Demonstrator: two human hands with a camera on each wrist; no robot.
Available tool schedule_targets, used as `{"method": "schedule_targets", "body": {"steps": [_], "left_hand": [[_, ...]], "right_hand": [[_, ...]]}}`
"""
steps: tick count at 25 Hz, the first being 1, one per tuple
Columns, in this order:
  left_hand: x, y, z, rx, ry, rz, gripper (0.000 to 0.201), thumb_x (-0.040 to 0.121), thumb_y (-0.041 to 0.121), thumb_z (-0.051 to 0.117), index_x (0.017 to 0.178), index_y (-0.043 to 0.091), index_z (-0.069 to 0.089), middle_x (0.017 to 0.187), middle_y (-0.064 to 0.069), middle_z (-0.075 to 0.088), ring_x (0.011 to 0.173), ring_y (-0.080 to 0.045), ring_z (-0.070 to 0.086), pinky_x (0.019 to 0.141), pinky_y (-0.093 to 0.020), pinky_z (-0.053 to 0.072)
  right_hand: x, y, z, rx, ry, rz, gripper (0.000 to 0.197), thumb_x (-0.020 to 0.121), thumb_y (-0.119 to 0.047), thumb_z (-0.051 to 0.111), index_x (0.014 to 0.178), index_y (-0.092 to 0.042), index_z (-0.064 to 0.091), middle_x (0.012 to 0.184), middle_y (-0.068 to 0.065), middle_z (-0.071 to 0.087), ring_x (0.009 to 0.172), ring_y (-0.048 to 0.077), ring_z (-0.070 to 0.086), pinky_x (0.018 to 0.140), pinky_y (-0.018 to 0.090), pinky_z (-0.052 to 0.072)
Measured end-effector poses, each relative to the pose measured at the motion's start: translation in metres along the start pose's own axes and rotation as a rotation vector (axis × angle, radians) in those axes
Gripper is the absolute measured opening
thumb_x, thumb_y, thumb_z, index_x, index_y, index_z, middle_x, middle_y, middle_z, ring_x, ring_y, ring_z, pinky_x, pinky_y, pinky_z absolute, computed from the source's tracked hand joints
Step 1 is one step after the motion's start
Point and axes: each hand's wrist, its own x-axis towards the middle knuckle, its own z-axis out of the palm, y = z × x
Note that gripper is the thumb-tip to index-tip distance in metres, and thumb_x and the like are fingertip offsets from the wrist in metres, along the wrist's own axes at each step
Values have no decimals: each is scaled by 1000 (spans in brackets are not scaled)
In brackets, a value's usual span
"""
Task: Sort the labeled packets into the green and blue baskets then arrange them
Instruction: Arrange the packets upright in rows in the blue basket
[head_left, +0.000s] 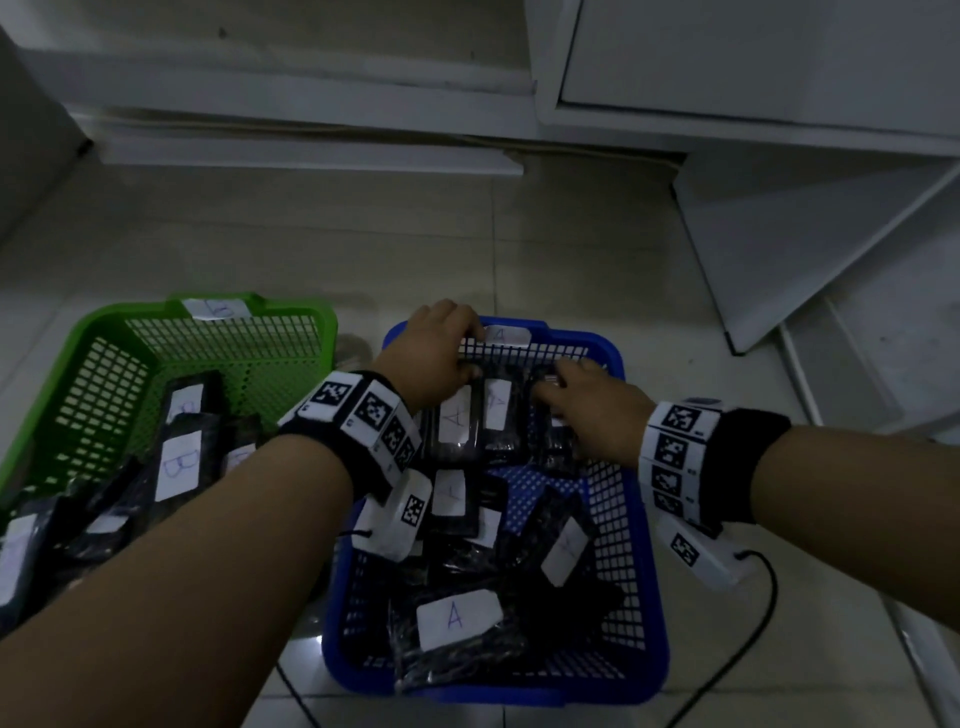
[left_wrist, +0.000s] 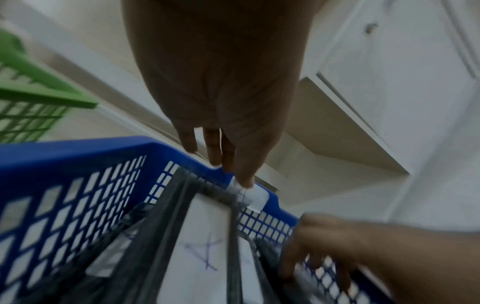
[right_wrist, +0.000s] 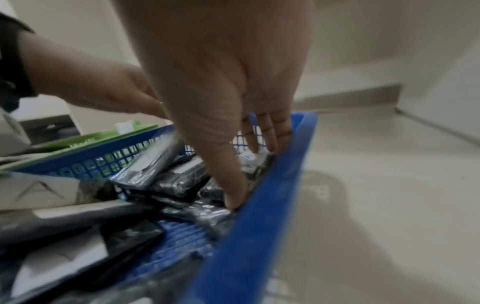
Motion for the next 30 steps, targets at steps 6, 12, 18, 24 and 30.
{"method": "schedule_targets", "body": {"steps": [6,12,18,24,30], "left_hand": [[-18,2,2,479,-475,25,85,61,49,80,134,42,36,145,-3,18,133,-32,24,108,-55,31],[-28,6,-4,334,-472,-39,73,78,46,69,140,30,35,146,-10,19,134,-36,26,108,-48,34],[-74,4,-24,612,-630,40,56,78,51,65,126,29,49,127,3,54,120,-23,44,95,-41,38],[-97,1,-11,695,-566,50,80,73,72,54,137,27,35,130,-1,51,124,-26,36,103,-45,30],[-94,-5,-13,656,-587,67,89,67,80,52,137,28,34,132,-3,46,124,-26,37,103,-44,30]], "right_hand": [[-10,1,0,97,36,-4,52,83,-19,63,132,-15,44,128,15,39,115,31,42,88,36,44],[-25,-57,-4,432,-235,-141,38,92,-27,56,129,-17,56,131,3,56,115,20,55,92,27,44],[-11,-81,17,1108,-336,312,52,86,-39,64,119,-1,54,105,20,63,89,32,66,83,45,57],[3,-97,24,1261,-401,530,76,47,-45,87,106,-2,66,81,12,63,64,24,53,55,31,42],[-11,-96,21,1762,-486,563,28,88,0,55,116,-2,59,117,16,64,96,27,63,78,40,56]]}}
